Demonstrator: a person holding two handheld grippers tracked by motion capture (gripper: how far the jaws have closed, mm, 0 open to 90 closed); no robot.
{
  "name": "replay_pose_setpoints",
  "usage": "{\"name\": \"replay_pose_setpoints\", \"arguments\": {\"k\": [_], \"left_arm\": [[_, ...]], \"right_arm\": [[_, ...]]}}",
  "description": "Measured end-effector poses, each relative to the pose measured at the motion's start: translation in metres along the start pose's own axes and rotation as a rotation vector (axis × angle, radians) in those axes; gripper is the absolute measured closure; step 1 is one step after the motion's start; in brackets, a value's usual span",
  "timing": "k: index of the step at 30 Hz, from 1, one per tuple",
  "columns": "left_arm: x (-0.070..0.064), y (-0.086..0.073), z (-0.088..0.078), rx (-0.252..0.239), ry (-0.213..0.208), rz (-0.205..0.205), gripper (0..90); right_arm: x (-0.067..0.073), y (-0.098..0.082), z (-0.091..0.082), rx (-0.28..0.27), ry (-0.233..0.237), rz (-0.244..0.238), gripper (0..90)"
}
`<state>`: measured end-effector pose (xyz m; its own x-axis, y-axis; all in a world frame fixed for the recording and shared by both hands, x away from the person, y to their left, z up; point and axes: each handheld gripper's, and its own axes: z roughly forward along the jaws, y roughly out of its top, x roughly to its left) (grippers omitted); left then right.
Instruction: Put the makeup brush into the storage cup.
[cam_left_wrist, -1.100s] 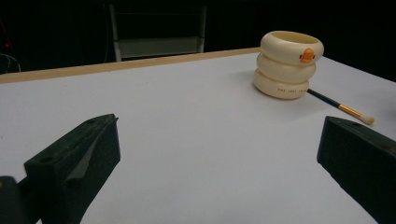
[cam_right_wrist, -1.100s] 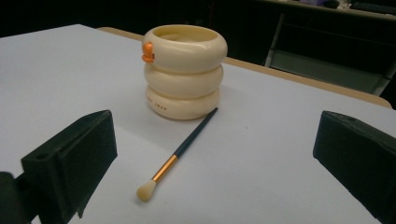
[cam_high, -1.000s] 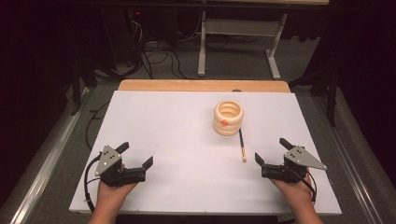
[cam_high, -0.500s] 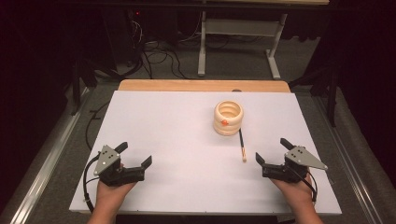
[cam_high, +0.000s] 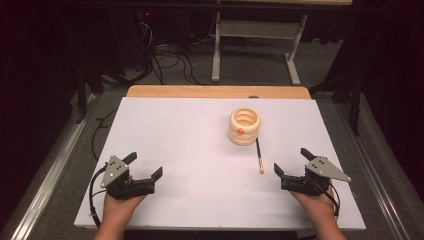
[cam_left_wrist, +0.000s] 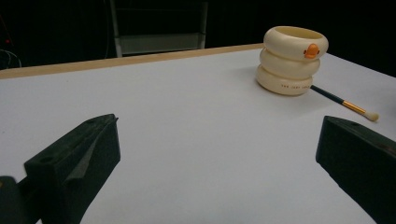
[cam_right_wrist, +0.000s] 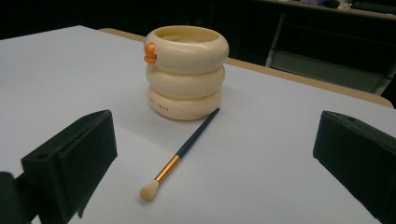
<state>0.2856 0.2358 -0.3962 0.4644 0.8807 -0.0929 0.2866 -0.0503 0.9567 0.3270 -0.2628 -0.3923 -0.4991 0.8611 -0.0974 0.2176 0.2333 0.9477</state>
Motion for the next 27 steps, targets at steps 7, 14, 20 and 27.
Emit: {"name": "replay_pose_setpoints", "arguments": {"k": [7, 14, 20, 27], "left_arm": [[0.0006, -0.0002, 0.0, 0.0, 0.0, -0.002, 0.6], [0.0008, -0.0004, 0.0004, 0.0, -0.001, -0.002, 0.6], [0.0012, -0.0005, 0.0006, 0.002, -0.003, -0.003, 0.6], [0.0014, -0.0004, 0.0008, 0.003, -0.002, 0.006, 0.6]], "right_arm": [[-0.0004, -0.0001, 0.0003, 0.0, -0.002, 0.004, 0.9], [-0.0004, -0.0001, 0.0001, 0.002, -0.005, 0.003, 0.9], [-0.001, -0.0004, 0.0006, 0.006, -0.008, 0.001, 0.9], [-0.0032, -0.0013, 0.0013, 0.022, -0.024, -0.001, 0.9]]}}
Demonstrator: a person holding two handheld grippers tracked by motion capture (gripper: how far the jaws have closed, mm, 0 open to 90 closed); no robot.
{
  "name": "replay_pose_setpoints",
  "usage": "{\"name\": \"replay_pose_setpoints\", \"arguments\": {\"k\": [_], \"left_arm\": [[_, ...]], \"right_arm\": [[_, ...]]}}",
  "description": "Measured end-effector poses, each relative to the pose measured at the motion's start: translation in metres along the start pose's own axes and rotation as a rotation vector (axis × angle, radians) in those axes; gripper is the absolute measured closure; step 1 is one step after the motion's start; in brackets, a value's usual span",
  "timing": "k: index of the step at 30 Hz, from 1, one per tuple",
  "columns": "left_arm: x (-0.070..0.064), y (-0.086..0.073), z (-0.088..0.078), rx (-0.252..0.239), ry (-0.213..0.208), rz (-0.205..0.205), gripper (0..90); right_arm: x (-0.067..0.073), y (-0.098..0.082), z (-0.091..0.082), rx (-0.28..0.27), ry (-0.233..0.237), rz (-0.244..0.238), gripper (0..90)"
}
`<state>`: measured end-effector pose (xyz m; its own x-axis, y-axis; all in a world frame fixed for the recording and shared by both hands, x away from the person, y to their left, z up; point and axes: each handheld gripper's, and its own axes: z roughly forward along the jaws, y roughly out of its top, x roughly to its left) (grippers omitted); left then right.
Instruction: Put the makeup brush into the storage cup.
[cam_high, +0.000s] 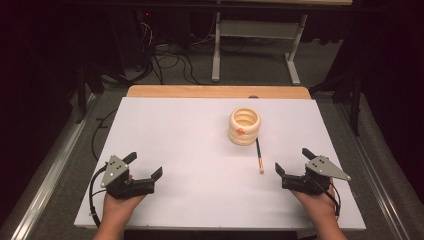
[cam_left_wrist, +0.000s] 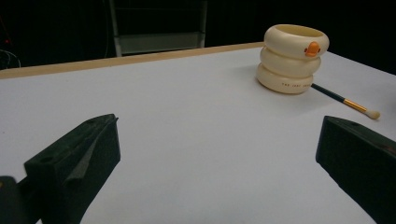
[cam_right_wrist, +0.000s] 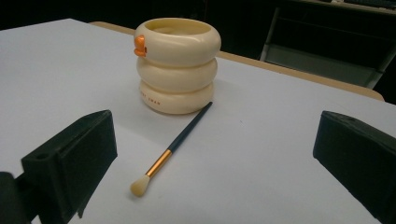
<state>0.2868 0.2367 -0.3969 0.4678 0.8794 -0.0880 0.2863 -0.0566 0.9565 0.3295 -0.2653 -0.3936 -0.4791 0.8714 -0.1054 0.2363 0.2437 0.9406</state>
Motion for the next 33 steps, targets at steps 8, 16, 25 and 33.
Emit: {"name": "replay_pose_setpoints", "arguments": {"k": [8, 16, 25, 33], "left_arm": [[0.0006, 0.0, -0.0004, 0.001, 0.002, 0.0, 0.6], [0.0006, -0.0004, 0.0002, 0.008, -0.004, -0.005, 0.7], [0.0015, -0.0002, -0.0001, 0.005, -0.007, -0.016, 0.7], [0.0016, -0.0001, -0.0007, -0.01, -0.005, -0.013, 0.7]], "right_arm": [[-0.0007, -0.0005, -0.0001, 0.02, -0.018, 0.006, 2.0], [-0.0027, -0.0011, 0.001, 0.045, -0.036, -0.003, 2.1], [-0.0029, -0.0003, 0.002, 0.086, -0.05, -0.011, 3.5], [-0.0025, 0.0018, 0.0029, 0.16, -0.059, -0.026, 4.4]]}}
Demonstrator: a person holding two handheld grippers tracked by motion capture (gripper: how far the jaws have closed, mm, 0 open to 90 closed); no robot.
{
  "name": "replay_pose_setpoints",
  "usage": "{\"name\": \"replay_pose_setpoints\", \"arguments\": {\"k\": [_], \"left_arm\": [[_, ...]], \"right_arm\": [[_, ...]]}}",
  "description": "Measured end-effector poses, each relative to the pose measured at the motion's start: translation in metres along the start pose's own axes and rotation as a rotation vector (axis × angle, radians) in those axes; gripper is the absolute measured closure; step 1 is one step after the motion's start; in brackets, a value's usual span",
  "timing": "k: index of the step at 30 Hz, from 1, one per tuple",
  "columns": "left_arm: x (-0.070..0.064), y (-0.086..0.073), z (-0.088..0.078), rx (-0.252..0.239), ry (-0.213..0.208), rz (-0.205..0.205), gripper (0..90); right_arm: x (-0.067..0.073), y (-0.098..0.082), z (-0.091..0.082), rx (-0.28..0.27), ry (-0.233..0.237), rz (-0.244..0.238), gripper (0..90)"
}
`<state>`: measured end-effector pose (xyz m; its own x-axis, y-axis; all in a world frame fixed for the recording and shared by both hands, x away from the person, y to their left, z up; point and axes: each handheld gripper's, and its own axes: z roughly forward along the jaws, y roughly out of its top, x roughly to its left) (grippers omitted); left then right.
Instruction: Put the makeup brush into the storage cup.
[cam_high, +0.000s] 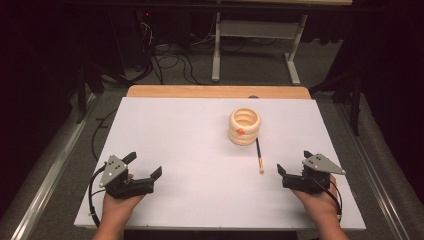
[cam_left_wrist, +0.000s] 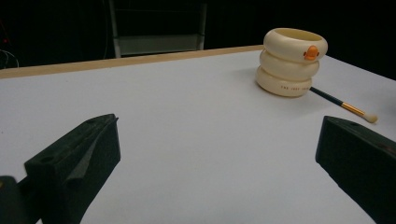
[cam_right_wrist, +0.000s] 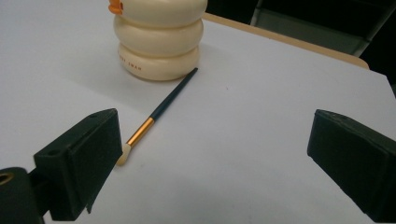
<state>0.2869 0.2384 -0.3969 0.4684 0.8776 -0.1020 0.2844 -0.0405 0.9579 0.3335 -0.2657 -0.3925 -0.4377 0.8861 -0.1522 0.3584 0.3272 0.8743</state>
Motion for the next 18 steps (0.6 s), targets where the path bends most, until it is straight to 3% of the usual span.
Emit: {"name": "replay_pose_setpoints", "arguments": {"k": [10, 18], "left_arm": [[-0.0009, -0.0024, 0.0038, 0.001, -0.013, 0.018, 2.5], [-0.0047, -0.0042, 0.0094, 0.055, -0.026, 0.035, 0.6]], "right_arm": [[-0.0013, -0.0006, 0.0019, 0.054, -0.011, -0.001, 3.3], [-0.0024, -0.0022, 0.0054, 0.089, 0.002, 0.02, 2.5]]}}
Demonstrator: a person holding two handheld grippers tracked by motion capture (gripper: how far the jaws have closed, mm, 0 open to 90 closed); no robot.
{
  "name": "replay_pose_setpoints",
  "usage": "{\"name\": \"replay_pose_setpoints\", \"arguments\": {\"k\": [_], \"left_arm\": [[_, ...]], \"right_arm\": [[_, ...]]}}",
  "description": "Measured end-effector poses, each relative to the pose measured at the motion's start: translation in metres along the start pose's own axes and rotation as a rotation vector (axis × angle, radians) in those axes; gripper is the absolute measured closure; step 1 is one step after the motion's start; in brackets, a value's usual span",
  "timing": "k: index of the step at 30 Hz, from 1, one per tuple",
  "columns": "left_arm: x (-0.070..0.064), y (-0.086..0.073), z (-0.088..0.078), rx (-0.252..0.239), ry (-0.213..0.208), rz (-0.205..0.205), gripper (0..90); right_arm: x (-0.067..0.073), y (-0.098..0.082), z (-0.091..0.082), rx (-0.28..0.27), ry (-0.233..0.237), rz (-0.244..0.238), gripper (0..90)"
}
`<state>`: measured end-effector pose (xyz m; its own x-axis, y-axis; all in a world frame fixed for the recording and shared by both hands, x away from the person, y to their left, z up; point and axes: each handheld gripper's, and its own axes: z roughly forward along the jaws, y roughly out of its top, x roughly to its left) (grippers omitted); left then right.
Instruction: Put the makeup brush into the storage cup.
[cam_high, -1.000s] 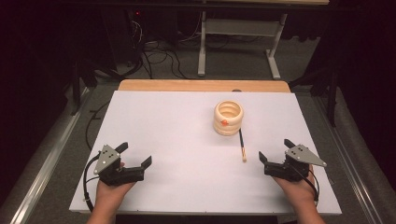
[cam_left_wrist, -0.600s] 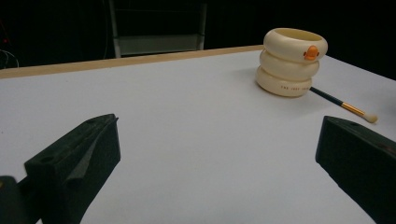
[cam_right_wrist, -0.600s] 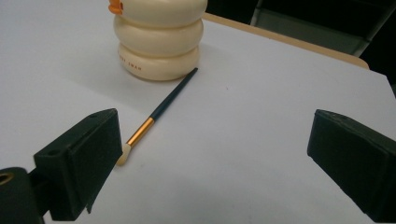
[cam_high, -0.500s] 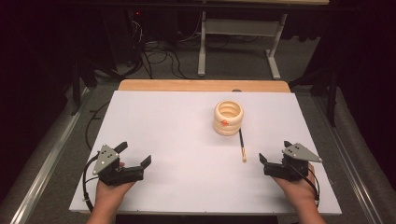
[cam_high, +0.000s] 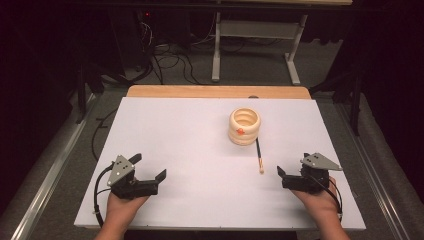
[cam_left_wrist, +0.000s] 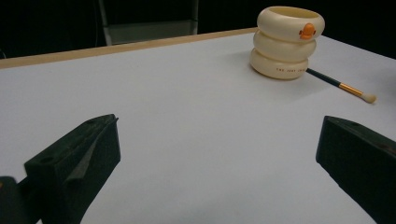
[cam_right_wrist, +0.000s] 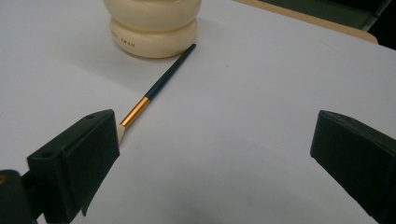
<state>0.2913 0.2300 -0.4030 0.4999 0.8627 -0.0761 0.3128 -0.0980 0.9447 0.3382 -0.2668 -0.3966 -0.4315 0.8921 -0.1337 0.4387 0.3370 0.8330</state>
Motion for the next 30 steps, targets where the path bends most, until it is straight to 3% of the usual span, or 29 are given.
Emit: {"name": "replay_pose_setpoints", "arguments": {"k": [8, 14, 15, 20, 23, 30], "left_arm": [[-0.001, 0.003, -0.004, -0.024, 0.021, 0.011, 0.6], [-0.002, 0.001, -0.003, -0.009, -0.01, -0.002, 0.6], [-0.003, 0.0, -0.002, -0.008, -0.014, 0.0, 0.6], [-0.006, 0.001, -0.003, -0.018, -0.022, 0.014, 0.6], [-0.007, 0.001, -0.005, -0.028, -0.026, 0.02, 0.6], [-0.005, 0.001, -0.005, -0.028, -0.032, 0.013, 0.6]], "right_arm": [[-0.002, 0.001, 0.006, 0.031, -0.007, 0.0, 2.5], [0.0, -0.001, 0.013, 0.108, 0.02, -0.003, 2.5], [-0.001, -0.003, 0.017, 0.15, 0.032, 0.019, 2.5], [-0.004, -0.004, 0.021, 0.203, 0.037, 0.048, 2.6], [-0.009, -0.002, 0.023, 0.262, 0.044, 0.062, 2.9], [-0.012, 0.002, 0.023, 0.331, 0.049, 0.058, 3.2]]}}
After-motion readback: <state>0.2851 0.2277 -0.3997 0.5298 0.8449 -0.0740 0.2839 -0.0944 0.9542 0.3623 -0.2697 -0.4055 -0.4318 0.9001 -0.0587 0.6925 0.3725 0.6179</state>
